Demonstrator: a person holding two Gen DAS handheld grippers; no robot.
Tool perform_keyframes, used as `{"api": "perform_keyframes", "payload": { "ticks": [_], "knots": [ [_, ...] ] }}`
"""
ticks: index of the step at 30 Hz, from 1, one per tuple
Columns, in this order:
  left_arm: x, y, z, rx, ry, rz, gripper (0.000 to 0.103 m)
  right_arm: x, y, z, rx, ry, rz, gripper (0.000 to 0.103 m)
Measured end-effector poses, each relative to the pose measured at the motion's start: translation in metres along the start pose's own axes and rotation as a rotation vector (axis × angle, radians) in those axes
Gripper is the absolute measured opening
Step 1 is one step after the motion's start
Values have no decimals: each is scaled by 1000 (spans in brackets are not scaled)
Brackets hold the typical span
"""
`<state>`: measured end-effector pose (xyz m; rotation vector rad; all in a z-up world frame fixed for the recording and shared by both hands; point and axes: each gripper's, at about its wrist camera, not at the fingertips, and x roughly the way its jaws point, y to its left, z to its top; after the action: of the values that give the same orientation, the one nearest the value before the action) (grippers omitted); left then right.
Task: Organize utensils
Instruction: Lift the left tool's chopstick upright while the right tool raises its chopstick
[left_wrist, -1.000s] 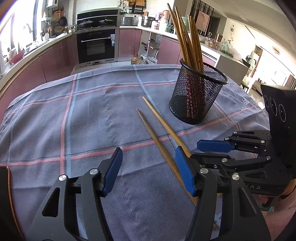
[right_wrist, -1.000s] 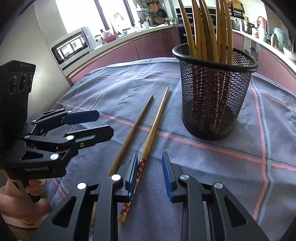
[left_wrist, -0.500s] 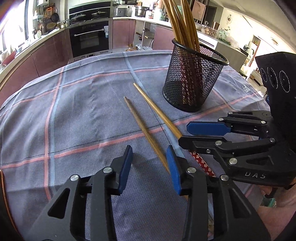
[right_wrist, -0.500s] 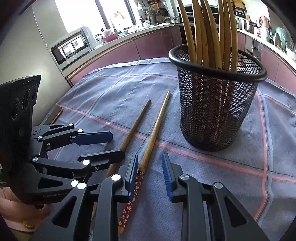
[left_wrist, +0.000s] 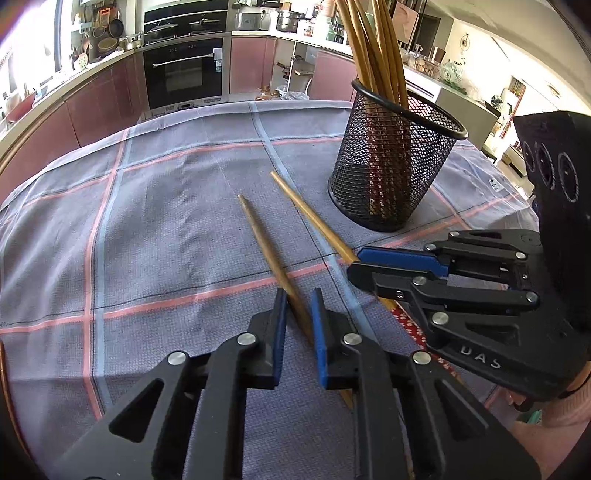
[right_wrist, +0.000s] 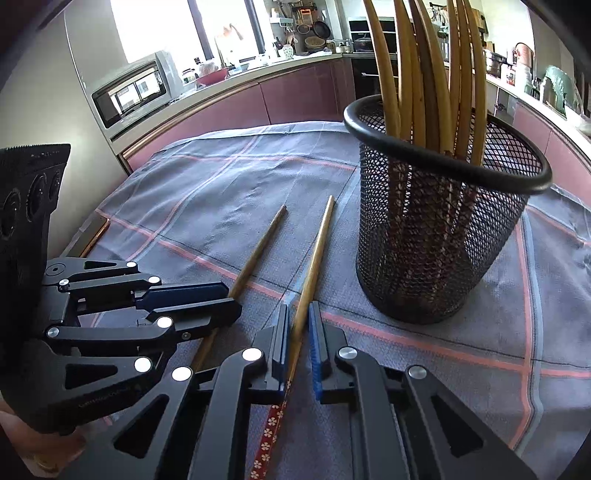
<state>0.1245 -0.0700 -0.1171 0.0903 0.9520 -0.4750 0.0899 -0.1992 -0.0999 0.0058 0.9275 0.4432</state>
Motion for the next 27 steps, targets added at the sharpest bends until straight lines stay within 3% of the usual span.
{"api": "perform_keyframes", "payload": {
  "ticks": [7, 17, 27],
  "knots": [
    [1, 0, -2, -10, 4, 4, 16, -11, -5, -12, 47, -15, 33, 6],
    [-2, -6, -5, -1, 8, 4, 9, -16, 4, -13, 19, -13, 91, 6],
    [1, -11, -5, 26, 25, 0, 12, -7, 9, -12, -11, 17, 61, 9]
  ]
}}
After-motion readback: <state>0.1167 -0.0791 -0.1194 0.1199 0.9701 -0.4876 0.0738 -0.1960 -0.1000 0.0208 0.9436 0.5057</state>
